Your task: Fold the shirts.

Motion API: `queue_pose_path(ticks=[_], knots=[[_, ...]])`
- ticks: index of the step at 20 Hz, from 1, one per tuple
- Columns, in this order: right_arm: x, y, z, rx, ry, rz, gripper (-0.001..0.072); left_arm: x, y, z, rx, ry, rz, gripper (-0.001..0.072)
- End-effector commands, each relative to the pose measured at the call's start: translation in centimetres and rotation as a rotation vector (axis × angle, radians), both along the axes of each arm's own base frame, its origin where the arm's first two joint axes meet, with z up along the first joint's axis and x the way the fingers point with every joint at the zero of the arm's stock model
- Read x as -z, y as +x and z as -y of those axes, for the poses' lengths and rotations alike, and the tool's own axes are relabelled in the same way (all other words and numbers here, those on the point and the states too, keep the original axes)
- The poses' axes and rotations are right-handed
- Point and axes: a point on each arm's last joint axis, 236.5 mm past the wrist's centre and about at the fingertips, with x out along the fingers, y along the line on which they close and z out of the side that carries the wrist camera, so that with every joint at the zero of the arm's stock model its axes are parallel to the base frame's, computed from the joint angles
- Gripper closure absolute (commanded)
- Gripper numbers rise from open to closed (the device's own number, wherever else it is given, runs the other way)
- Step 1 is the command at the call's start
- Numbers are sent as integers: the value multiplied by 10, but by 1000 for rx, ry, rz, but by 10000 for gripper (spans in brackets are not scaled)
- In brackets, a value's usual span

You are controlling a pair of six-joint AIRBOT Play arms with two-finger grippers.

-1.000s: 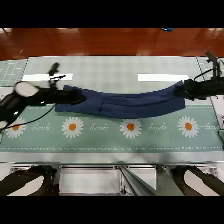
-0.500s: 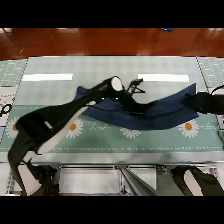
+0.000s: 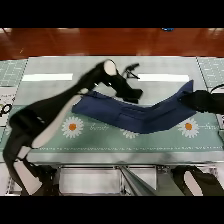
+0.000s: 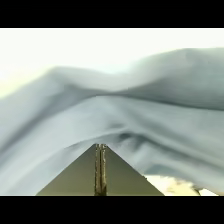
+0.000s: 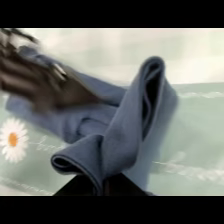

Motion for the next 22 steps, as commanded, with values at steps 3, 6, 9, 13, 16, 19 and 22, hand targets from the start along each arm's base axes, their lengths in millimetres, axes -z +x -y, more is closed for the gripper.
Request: queue_pose_path(ticks=[3, 6, 9, 13, 16, 19, 22], knots=[[7, 37, -87, -130, 152, 8, 685, -119, 84, -177, -336, 5, 308, 687], [14, 74, -164, -202, 220, 28, 684, -151, 65, -272, -480, 33, 419, 687], [42, 99, -239, -289, 244, -35, 685, -166, 33, -335, -591, 73, 497, 687], [92, 122, -312, -360, 268, -112, 685, -191, -5, -384, -756, 94, 581, 687], [118, 129, -345, -385, 295, -161, 684, -190, -19, -394, -796, 106, 593, 687], [136, 131, -366, -400, 302, -199, 685, -168, -22, -384, -779, 94, 538, 687], [147, 131, -373, -395, 304, -211, 559, -146, -23, -374, -758, 90, 496, 687]])
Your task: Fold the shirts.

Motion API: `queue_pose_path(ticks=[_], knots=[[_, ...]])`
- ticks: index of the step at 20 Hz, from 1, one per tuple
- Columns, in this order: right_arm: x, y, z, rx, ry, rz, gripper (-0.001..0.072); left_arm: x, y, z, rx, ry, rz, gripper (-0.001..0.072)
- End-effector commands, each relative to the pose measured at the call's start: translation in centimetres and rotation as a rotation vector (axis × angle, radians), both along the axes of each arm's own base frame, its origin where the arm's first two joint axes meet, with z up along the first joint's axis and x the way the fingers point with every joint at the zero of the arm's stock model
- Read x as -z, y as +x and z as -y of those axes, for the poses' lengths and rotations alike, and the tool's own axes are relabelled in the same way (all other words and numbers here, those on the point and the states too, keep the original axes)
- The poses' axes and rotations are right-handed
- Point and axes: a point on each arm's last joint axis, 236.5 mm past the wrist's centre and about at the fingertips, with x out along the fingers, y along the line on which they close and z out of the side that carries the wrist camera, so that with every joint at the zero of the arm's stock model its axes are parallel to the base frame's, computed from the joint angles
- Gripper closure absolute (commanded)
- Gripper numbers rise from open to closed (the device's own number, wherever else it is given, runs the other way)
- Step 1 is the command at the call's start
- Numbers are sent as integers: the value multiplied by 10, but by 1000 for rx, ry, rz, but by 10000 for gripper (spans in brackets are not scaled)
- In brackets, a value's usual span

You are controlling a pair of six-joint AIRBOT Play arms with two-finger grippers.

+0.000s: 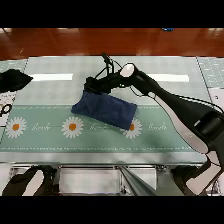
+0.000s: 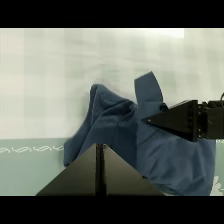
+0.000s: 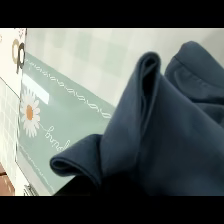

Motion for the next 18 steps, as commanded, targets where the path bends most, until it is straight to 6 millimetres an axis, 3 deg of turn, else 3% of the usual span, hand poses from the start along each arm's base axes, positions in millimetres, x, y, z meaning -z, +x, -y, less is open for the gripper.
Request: queue_pose_path(ticks=[1, 3, 4, 6, 8, 9, 11, 12, 13, 14, 15, 18], knots=[[15, -5, -16, -19, 5, -30, 292, 19, -2, 7, 6, -12, -21, 687], [6, -18, -7, -80, 1, -63, 298, 26, 5, 6, -14, -15, -7, 687], [-3, -21, 7, -111, -9, -74, 298, 29, 9, 4, -22, -17, -8, 687], [-29, -16, 57, -149, -65, -53, 301, 37, 12, 3, -24, -21, -31, 687], [-56, -8, 145, -113, -247, -13, 301, 46, 14, 3, -21, -26, -62, 687], [-61, -9, 201, -58, -413, -15, 301, 51, 14, 4, -18, -29, -78, 687], [-69, -28, 338, 151, -852, -23, 301, 64, 9, 6, -10, -38, -116, 687], [-72, -41, 380, 260, -965, -22, 301, 71, 5, 10, -3, -52, -136, 687], [-65, -55, 407, 384, -999, -16, 301, 78, 1, 15, 3, -70, -157, 687], [-48, -67, 410, 487, -936, -18, 301, 89, -4, 21, 9, -90, -183, 687], [-24, -77, 399, 550, -823, -18, 300, 101, -9, 26, 15, -107, -212, 688], [47, -103, 348, 645, -490, -128, 290, 133, -28, 40, 42, -127, -291, 687]])
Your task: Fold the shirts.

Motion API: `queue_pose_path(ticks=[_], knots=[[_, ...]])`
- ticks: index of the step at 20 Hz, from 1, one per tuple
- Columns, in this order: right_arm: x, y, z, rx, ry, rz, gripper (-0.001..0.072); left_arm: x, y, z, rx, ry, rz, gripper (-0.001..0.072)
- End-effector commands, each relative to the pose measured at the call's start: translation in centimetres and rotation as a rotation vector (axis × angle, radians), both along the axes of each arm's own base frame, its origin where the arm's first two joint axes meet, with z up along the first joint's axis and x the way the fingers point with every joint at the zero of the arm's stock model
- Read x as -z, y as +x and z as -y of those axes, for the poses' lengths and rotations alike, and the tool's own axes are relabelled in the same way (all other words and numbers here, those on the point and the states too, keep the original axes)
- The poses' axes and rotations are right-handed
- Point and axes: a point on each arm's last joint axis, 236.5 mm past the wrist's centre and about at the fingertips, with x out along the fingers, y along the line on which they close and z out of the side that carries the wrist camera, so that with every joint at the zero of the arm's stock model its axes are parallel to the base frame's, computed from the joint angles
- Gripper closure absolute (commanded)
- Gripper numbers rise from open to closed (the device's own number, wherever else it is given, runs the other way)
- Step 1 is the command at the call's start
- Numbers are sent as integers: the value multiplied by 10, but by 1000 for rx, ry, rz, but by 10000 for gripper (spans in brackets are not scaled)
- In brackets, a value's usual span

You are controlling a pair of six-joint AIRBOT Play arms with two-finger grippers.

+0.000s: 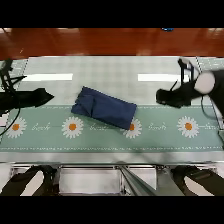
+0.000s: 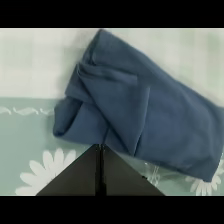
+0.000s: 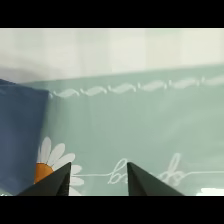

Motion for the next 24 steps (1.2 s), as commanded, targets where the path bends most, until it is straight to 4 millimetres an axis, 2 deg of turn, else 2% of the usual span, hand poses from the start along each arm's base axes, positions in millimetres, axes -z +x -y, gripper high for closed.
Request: queue_pose_path(ticks=[1, 3, 5, 9, 15, 16, 18, 20, 21, 24], knots=[[61, -22, -23, 216, 269, 63, 290, 34, -21, 16, 34, -32, -86, 688], [78, -26, -52, 194, 398, 19, 290, 44, -29, 22, 51, -35, -112, 687], [90, -20, -76, 184, 498, -34, 291, 46, -28, 23, 48, -31, -106, 687], [99, -5, -115, 122, 649, -123, 291, 45, -23, 21, 33, -26, -88, 687], [111, -6, -169, -49, 656, -194, 292, 45, -22, 20, 33, -26, -88, 687], [110, -3, -177, -79, 656, -188, 323, 45, -22, 20, 33, -26, -88, 688], [95, 3, -191, -158, 672, -152, 682, 45, -23, 21, 33, -26, -88, 688], [61, 17, -201, -255, 692, -84, 685, 45, -22, 20, 32, -26, -87, 688], [40, 31, -201, -293, 672, -41, 685, 45, -21, 20, 29, -24, -82, 688], [-34, 77, -189, -375, 539, 92, 685, 42, -16, 19, 13, -29, -63, 687]])
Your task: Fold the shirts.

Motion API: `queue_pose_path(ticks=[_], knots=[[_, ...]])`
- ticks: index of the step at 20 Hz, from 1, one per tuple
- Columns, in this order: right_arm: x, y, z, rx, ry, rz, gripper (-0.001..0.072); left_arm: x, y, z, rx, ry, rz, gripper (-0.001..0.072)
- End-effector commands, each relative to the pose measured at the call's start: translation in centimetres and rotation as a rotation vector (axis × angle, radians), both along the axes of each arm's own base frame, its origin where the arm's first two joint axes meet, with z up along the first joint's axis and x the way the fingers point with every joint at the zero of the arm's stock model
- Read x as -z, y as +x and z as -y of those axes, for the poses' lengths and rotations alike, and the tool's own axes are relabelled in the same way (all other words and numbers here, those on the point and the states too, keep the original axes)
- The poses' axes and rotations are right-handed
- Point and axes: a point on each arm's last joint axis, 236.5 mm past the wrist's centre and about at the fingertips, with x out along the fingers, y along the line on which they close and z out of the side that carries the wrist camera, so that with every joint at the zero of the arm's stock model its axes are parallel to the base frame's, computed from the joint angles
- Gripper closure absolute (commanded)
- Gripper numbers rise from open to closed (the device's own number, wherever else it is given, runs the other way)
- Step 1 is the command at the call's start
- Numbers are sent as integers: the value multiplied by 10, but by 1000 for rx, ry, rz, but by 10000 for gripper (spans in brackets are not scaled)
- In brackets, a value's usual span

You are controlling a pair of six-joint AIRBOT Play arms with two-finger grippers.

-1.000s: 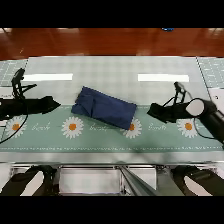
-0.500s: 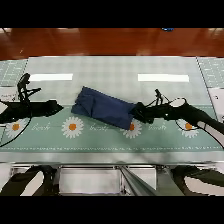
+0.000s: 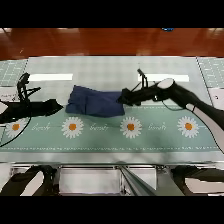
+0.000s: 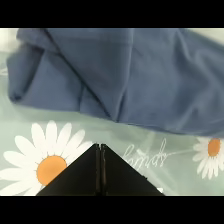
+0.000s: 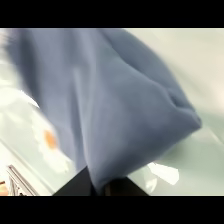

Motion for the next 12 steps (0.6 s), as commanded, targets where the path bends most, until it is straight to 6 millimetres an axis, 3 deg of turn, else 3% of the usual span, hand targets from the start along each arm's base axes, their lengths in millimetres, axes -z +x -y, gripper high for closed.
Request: queue_pose_path(ticks=[1, 4, 6, 7, 9, 12], knots=[[-80, 41, 18, -46, -139, 175, 685, -4, 4, 2, -14, -20, 15, 688], [-160, 76, 55, 14, -226, 329, 685, -5, 2, 11, 9, -28, 16, 687], [-221, 96, 93, 100, -188, 421, 685, -4, 2, 12, 38, -13, 29, 687], [-240, 101, 119, 150, -191, 428, 685, -4, 2, 11, 35, -11, 30, 687], [-257, 93, 178, 215, -237, 393, 686, -4, 2, 11, 33, -11, 29, 687], [-260, 67, 262, 339, -294, 282, 686, -4, 2, 11, 33, -12, 29, 687]])
